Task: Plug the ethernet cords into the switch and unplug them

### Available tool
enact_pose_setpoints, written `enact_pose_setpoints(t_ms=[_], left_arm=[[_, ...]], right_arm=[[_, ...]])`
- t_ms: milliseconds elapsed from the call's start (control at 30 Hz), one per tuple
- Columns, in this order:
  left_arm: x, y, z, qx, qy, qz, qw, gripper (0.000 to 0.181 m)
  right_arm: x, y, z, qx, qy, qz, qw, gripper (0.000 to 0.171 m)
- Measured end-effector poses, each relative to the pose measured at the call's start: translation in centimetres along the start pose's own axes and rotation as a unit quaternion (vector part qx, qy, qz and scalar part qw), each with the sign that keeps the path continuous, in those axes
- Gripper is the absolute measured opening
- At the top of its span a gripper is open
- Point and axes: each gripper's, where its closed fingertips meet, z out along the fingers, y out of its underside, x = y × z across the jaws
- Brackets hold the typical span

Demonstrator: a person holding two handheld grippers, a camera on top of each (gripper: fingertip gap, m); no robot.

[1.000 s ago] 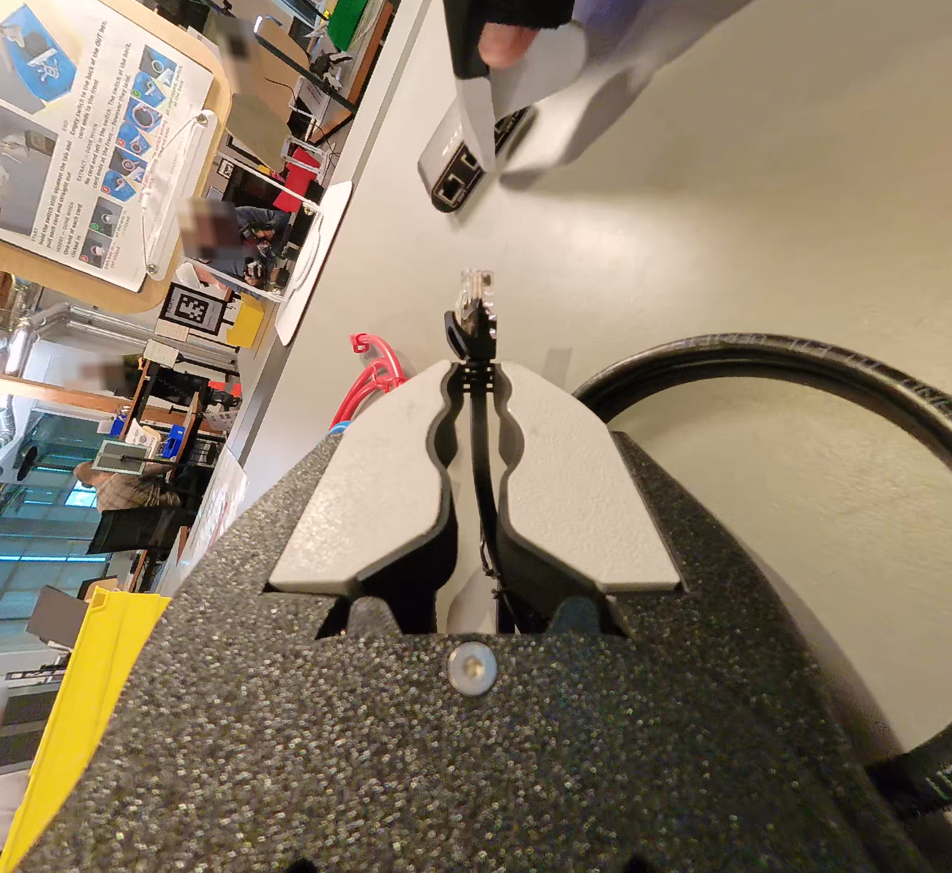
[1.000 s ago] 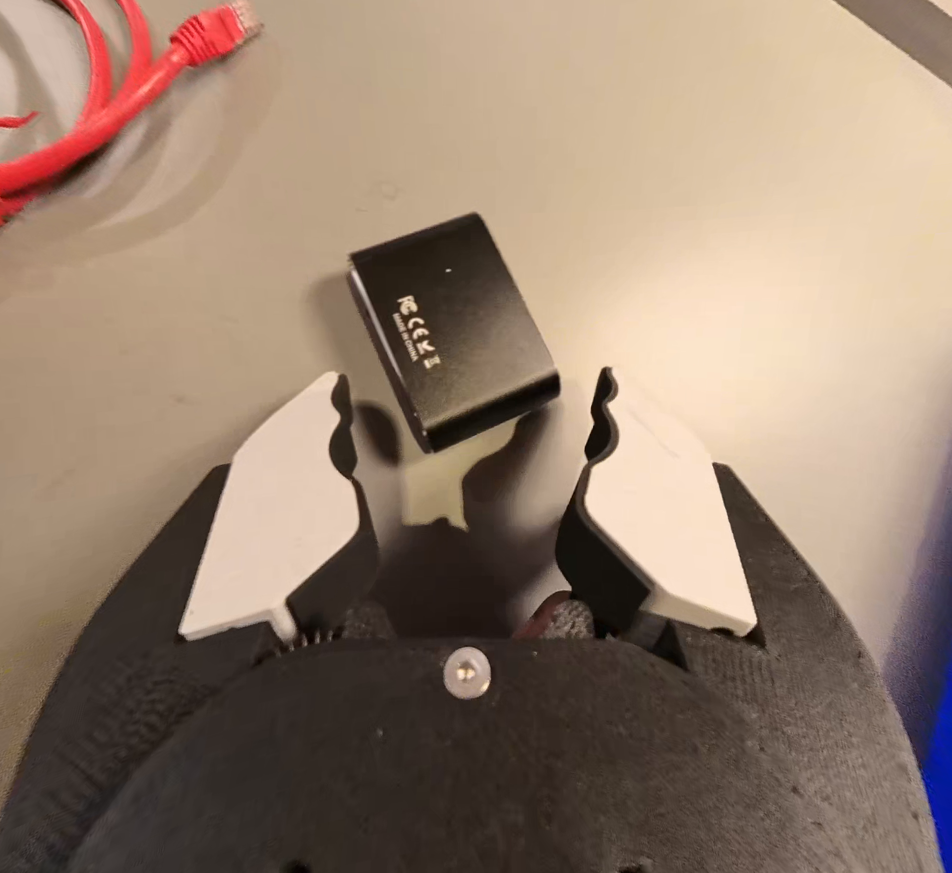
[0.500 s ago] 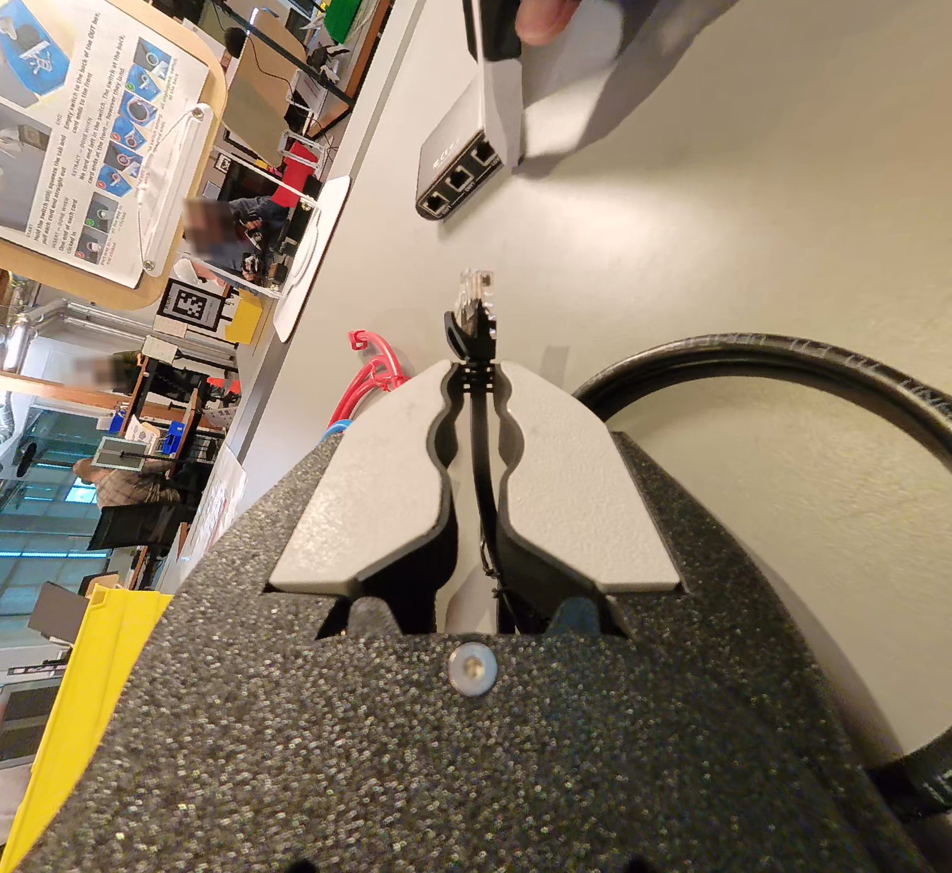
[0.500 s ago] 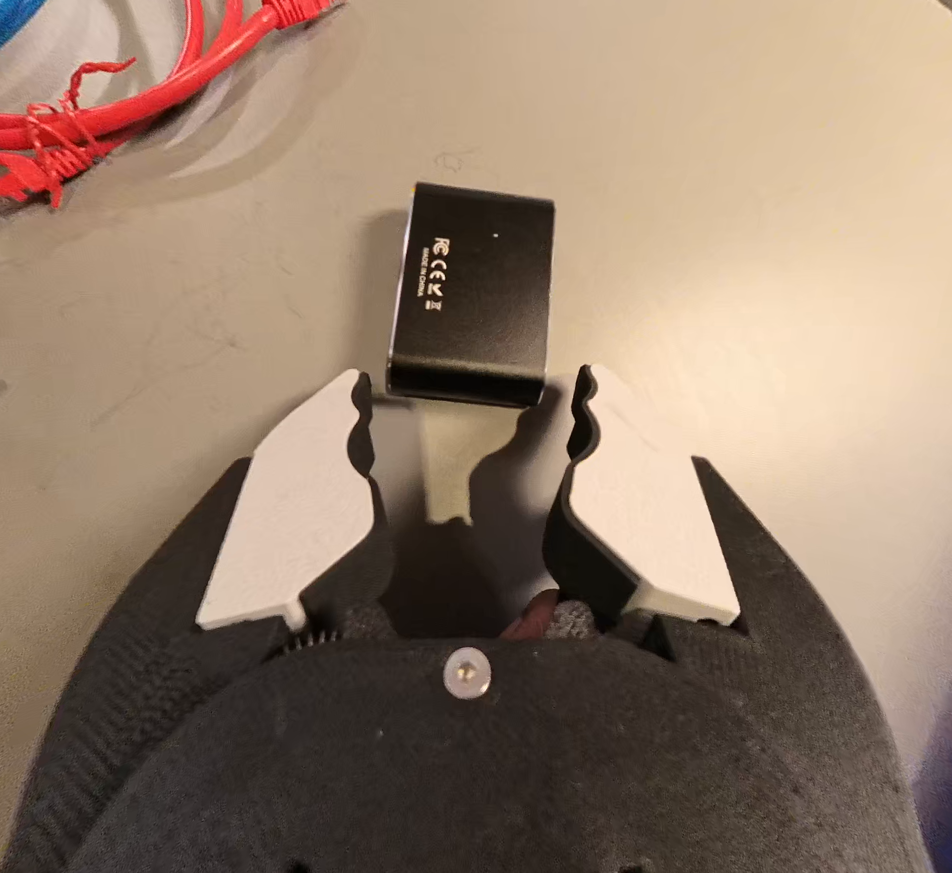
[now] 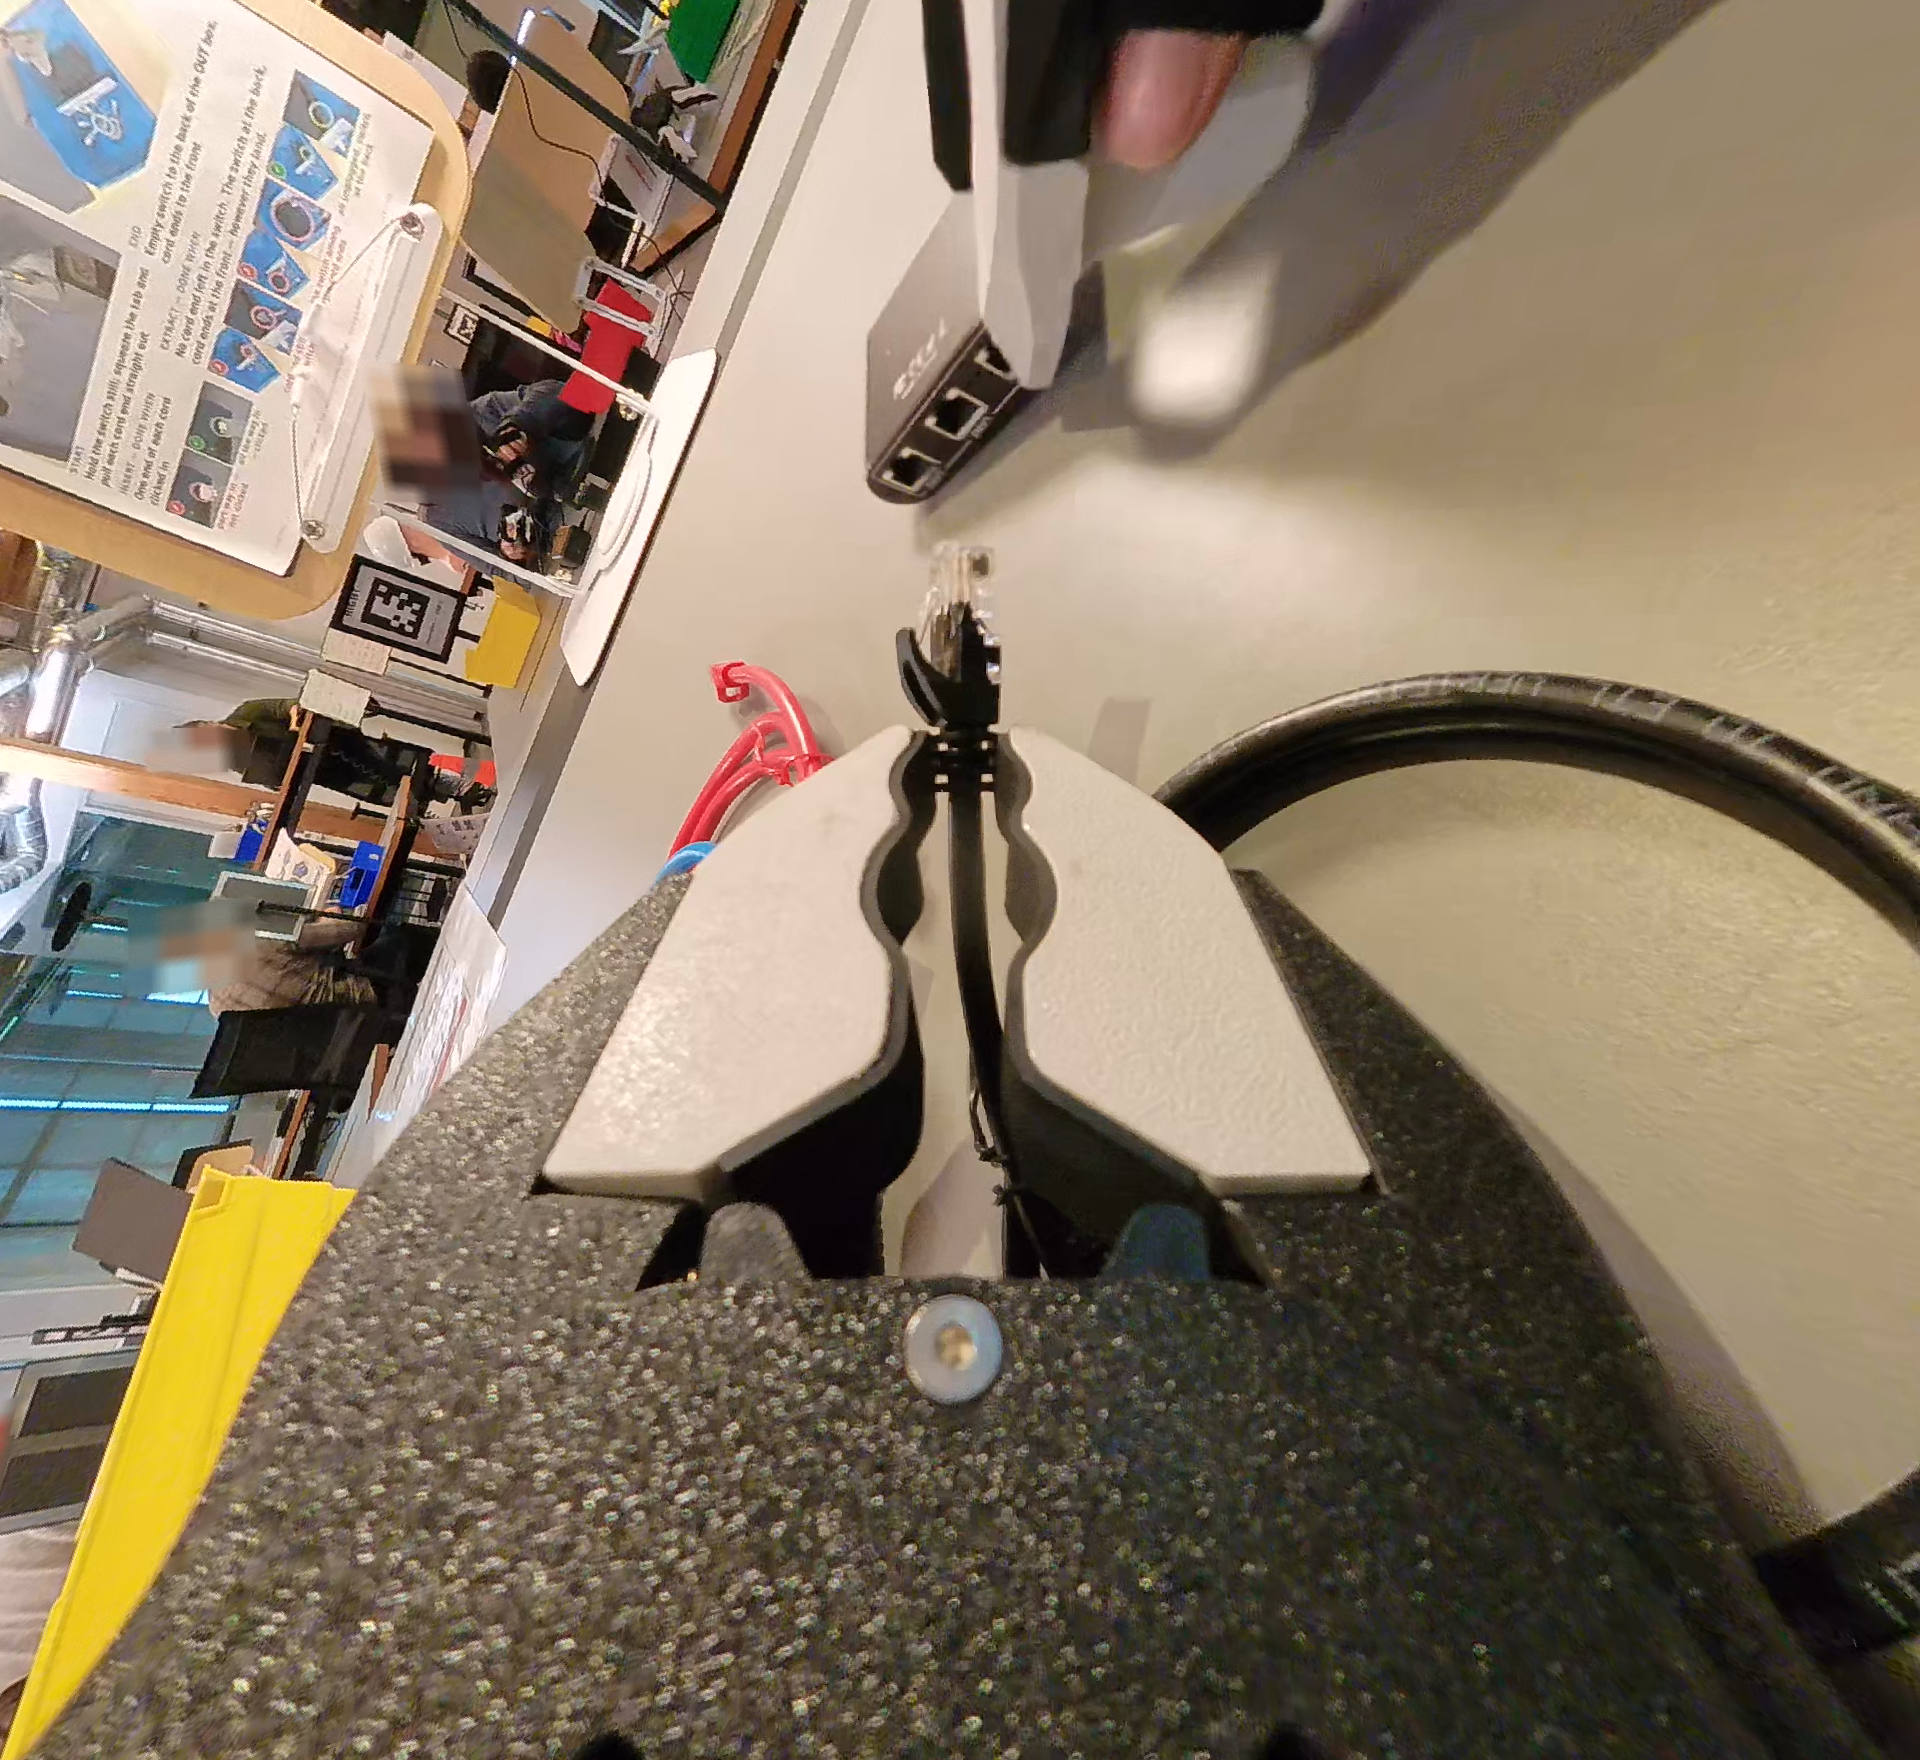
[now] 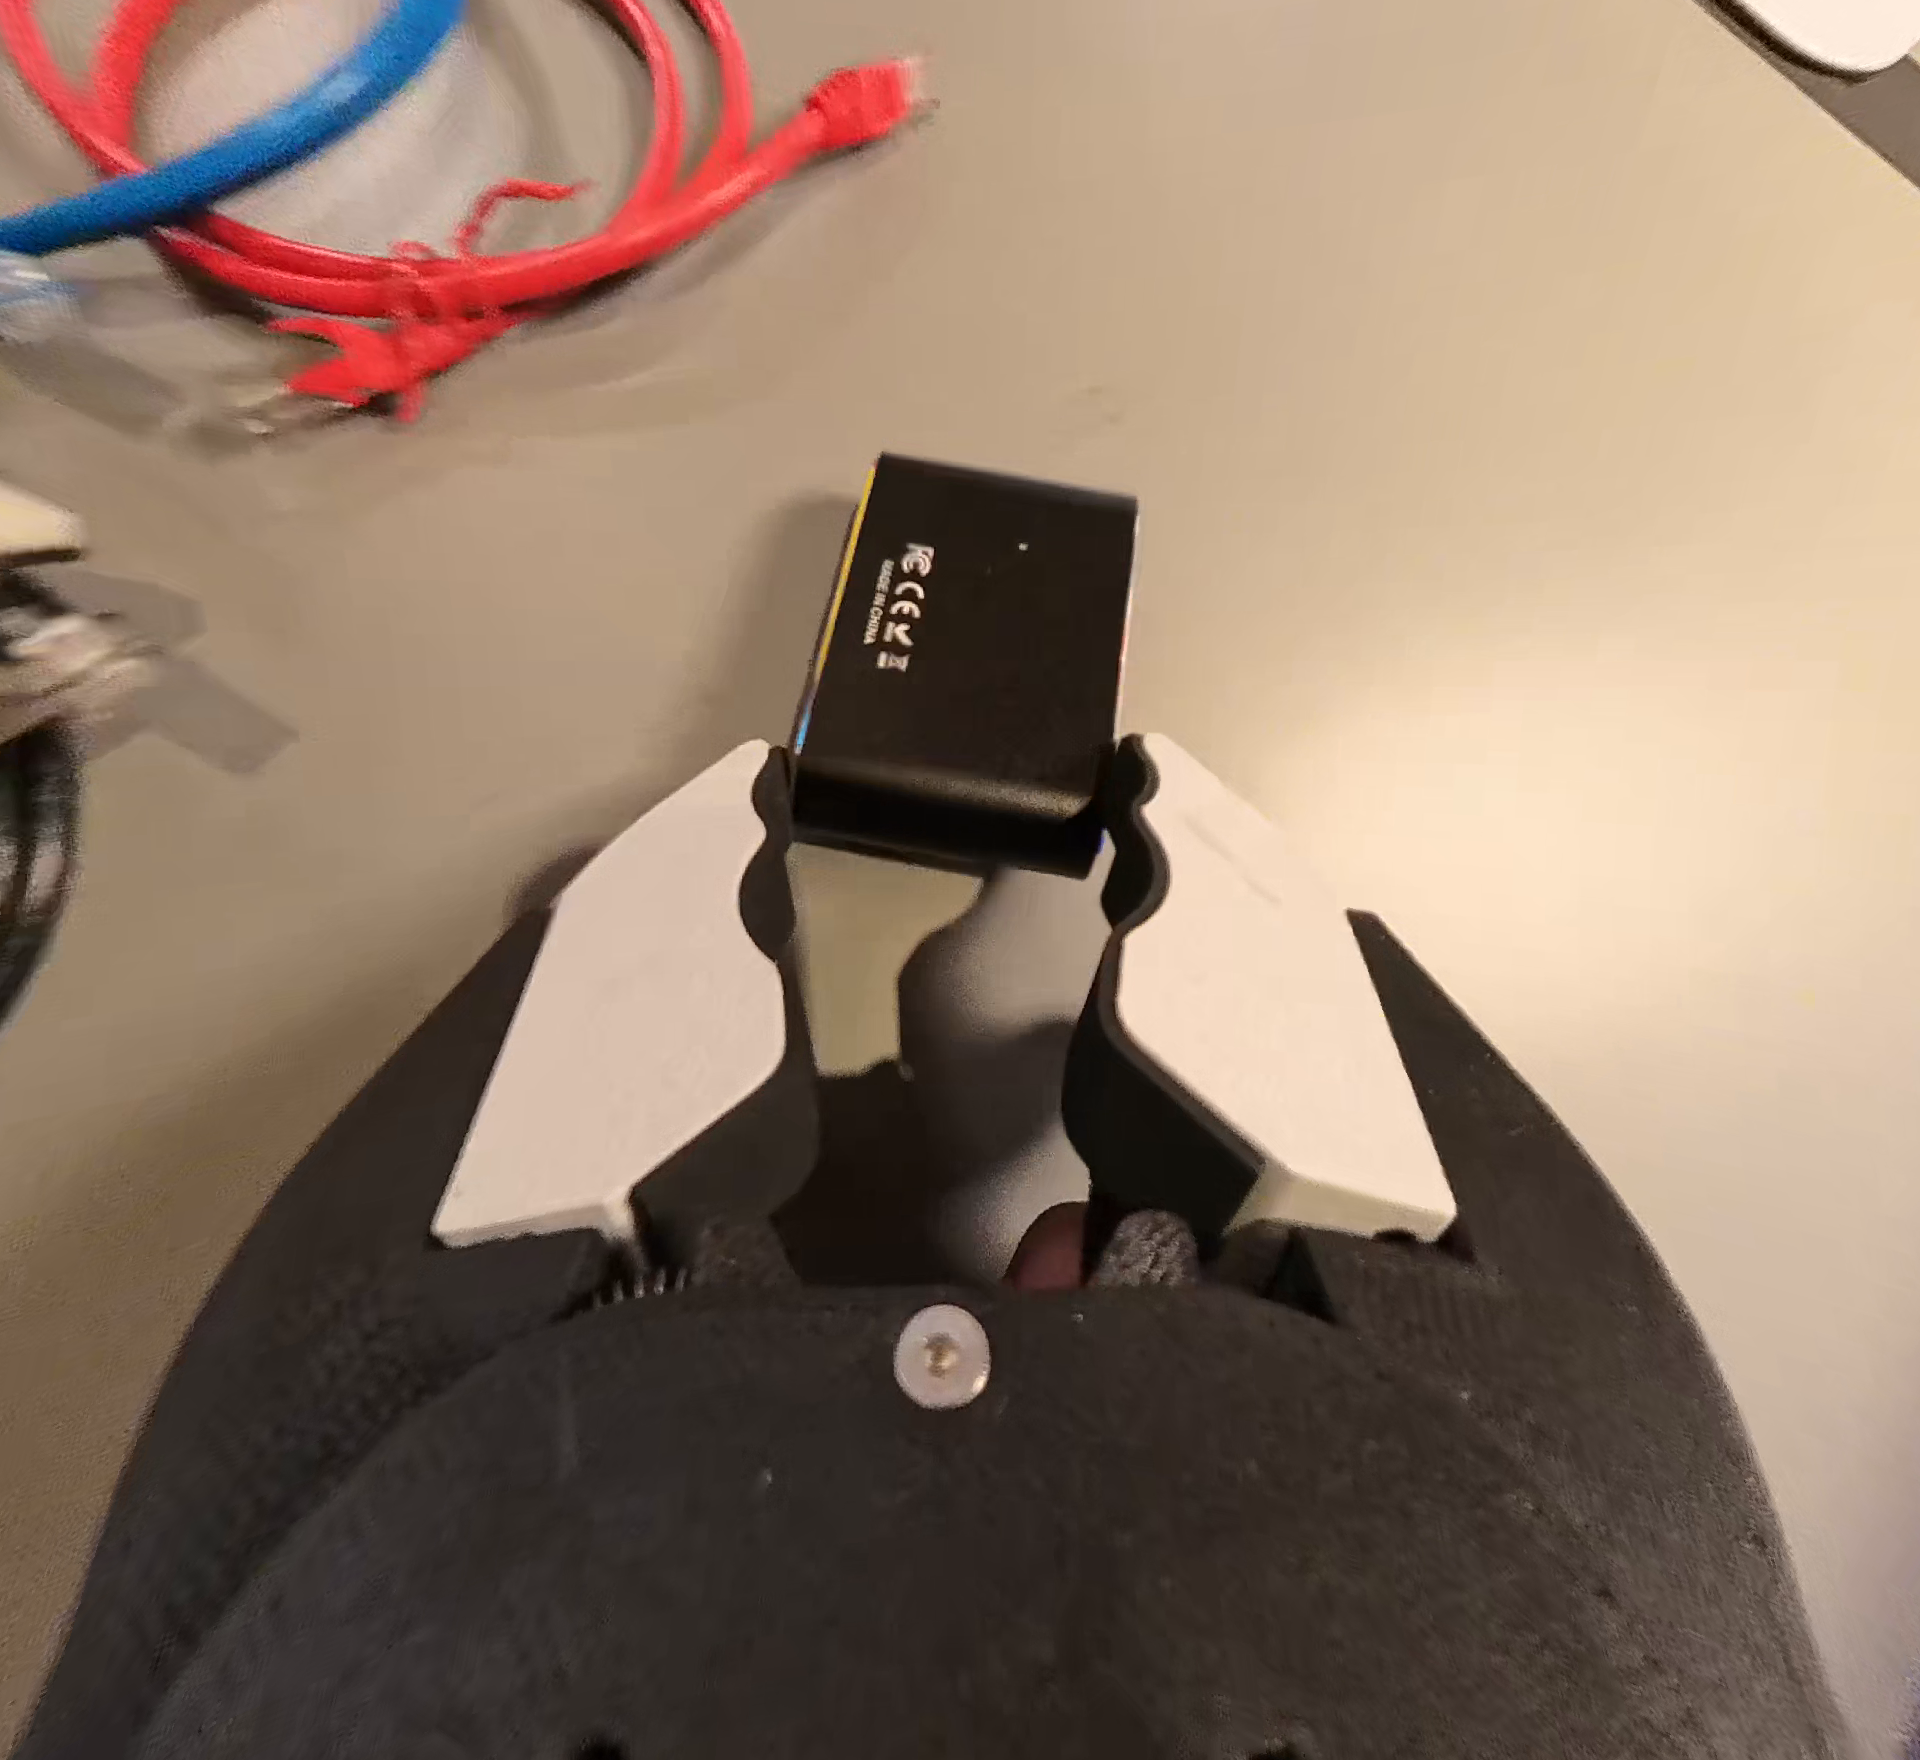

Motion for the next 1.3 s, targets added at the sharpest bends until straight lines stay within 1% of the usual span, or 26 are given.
enact_pose_setpoints(t_ms=[100,167,267,400,467,600,733,800,833,1033,1200,1300], left_arm=[[0.0,0.0,0.0,0.000,0.000,0.000,1.000,0.011],[0.1,0.0,0.0,-0.001,0.000,0.003,1.000,0.011],[0.1,0.0,0.0,-0.001,0.003,0.003,1.000,0.011],[0.2,0.0,0.0,0.000,0.004,0.003,1.000,0.011],[0.2,0.0,0.0,0.000,0.005,0.003,1.000,0.011],[0.3,-0.1,0.0,0.004,0.007,0.006,1.000,0.011],[0.4,-0.3,-0.1,0.010,0.004,0.015,1.000,0.011],[0.4,-0.4,-0.1,0.014,0.002,0.020,1.000,0.011],[0.5,-0.5,-0.1,0.014,0.000,0.023,1.000,0.011],[0.3,-0.7,-0.3,0.006,-0.018,0.039,0.999,0.011],[-0.2,-0.7,-0.8,-0.042,-0.056,0.097,0.993,0.011],[-0.3,-0.4,-1.2,-0.073,-0.054,0.102,0.991,0.011]], right_arm=[[-2.0,0.5,-1.7,0.027,-0.015,0.011,0.999,0.059],[-2.9,1.2,-2.9,0.033,-0.005,0.002,0.999,0.059],[-4.1,3.2,-4.1,-0.008,-0.008,-0.039,0.999,0.059],[-6.1,4.8,-5.5,-0.052,-0.052,-0.064,0.995,0.059],[-6.2,5.1,-5.6,-0.060,-0.041,-0.078,0.994,0.059],[-6.5,4.6,-5.8,-0.049,-0.051,-0.075,0.995,0.066],[-5.8,4.7,-4.7,-0.051,-0.042,-0.034,0.997,0.074],[-6.2,4.3,-4.2,-0.038,-0.055,-0.019,0.998,0.062],[-6.1,4.1,-4.0,-0.035,-0.048,-0.024,0.998,0.061],[-5.8,3.5,-3.6,-0.023,-0.027,-0.002,0.999,0.059],[-7.1,1.7,-4.1,0.023,-0.064,0.022,0.997,0.059],[-7.7,0.9,-4.4,0.041,-0.077,0.031,0.996,0.060]])
